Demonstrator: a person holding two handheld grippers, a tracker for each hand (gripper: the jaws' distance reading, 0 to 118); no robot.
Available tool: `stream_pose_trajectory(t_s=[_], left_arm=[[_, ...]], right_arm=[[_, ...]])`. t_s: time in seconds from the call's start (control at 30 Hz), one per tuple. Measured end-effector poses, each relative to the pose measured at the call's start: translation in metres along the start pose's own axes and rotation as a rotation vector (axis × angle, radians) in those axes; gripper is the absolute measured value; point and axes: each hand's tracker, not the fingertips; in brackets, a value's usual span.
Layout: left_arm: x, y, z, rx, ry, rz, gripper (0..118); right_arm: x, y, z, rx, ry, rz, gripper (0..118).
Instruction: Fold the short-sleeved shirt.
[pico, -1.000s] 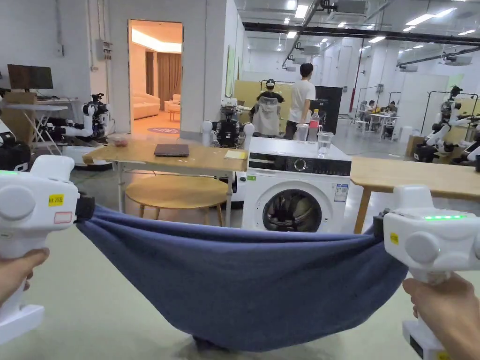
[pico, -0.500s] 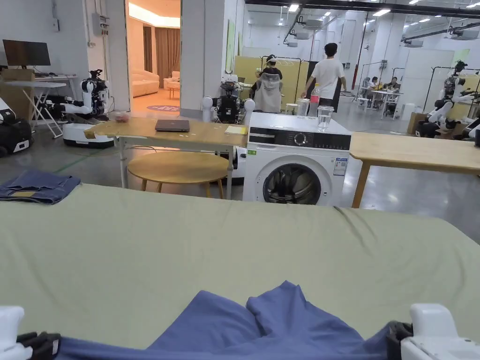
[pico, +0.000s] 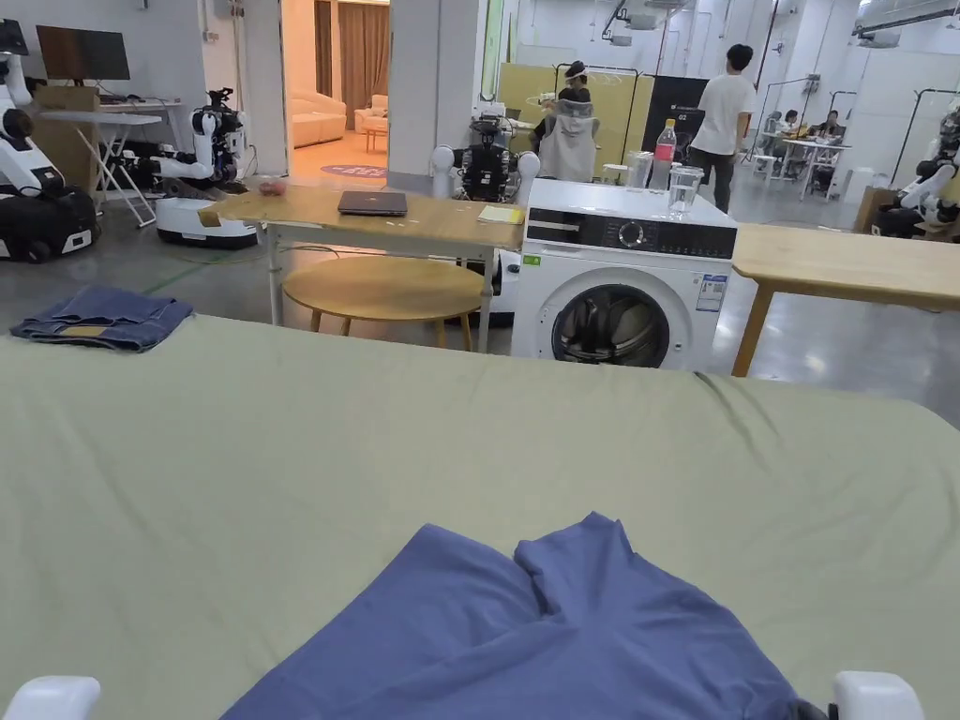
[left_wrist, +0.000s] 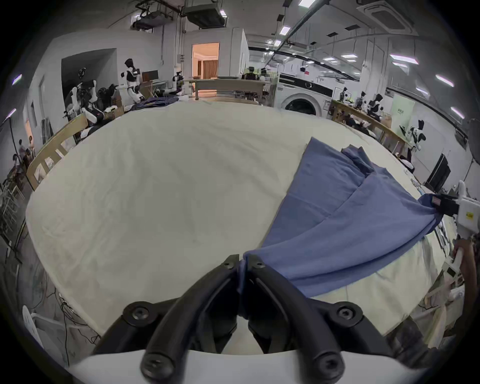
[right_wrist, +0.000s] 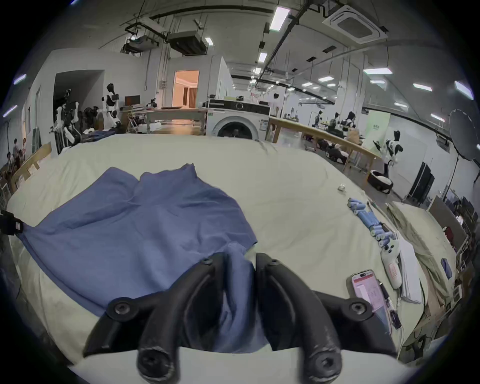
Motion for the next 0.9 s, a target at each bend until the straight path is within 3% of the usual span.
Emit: stream_pose_trajectory(t_s=[0.07,0.1,0.17,0.4,0.47,0.53,0.6,0.63,0.67,0.9], left_arm=[[0.001,0.007,0.003,0.020,0.015,-0.004,15],[-0.001,0.012,0.003,0.034,0.026,-0.009,29],[0.003,0.022,0.007,0.073,0.039,-0.003,54],[0.046,0.058,0.024,0.293,-0.015,-0.025,54],[0.062,0.064,0.029,0.368,-0.015,-0.048,51],[0.079,0.067,0.035,0.430,-0.045,-0.058,30],[0.093,0.072,0.036,0.438,-0.048,-0.070,4],[0.098,0.072,0.035,0.442,-0.031,-0.075,3],[0.102,0.072,0.036,0.450,-0.028,-0.078,1],[0.093,0.070,0.040,0.391,-0.018,-0.053,0]], right_arm=[[-0.003,0.013,0.008,0.044,-0.002,-0.010,50],[-0.005,0.019,0.013,0.063,-0.005,-0.014,62],[-0.011,0.032,0.022,0.124,0.011,-0.031,64],[-0.046,0.063,0.031,0.278,0.035,-0.090,63],[-0.058,0.067,0.031,0.311,0.050,-0.099,56],[-0.069,0.071,0.033,0.342,0.061,-0.105,20],[-0.079,0.074,0.032,0.350,0.059,-0.113,13],[-0.082,0.074,0.032,0.359,0.078,-0.117,11],[-0.085,0.075,0.031,0.361,0.088,-0.115,0],[-0.096,0.069,0.020,0.339,0.103,-0.103,0]])
